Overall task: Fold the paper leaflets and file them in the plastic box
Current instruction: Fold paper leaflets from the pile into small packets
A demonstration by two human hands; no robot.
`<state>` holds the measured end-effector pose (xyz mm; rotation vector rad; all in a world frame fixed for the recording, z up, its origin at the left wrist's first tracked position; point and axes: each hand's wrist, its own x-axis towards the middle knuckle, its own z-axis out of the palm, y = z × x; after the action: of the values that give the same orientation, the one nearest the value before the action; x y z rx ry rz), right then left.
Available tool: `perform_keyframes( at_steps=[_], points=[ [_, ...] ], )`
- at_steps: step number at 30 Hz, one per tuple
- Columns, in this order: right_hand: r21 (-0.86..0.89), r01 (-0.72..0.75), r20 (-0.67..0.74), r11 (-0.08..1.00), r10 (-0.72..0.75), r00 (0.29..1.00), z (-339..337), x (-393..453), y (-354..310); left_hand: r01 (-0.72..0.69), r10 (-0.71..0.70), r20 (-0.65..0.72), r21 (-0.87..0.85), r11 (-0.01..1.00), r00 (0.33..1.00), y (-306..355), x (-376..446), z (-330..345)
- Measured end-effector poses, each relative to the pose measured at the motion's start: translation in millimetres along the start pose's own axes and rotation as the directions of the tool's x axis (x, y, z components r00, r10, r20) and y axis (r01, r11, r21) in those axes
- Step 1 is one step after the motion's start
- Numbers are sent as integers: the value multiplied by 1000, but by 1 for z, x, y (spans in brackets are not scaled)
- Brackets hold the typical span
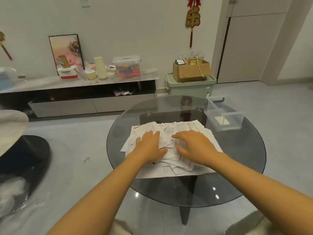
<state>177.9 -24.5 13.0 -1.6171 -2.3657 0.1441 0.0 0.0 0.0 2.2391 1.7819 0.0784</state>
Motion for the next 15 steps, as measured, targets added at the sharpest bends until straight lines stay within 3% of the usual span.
perform_keyframes(
  at_steps=[5, 9, 15],
  points=[
    [31, 100, 178, 994, -104, 979, 6, 20, 22, -84, 81, -77, -38, 996, 994, 2, 9, 5],
    [108, 154, 218, 982, -174, 960, 4, 28, 38, -156, 155, -22, -230, 961, 988, 3, 5, -3],
    [236, 118, 279, 965, -184, 943, -4, 12, 49, -227, 257, 65, -296, 928, 964, 6, -8, -11]
  ],
)
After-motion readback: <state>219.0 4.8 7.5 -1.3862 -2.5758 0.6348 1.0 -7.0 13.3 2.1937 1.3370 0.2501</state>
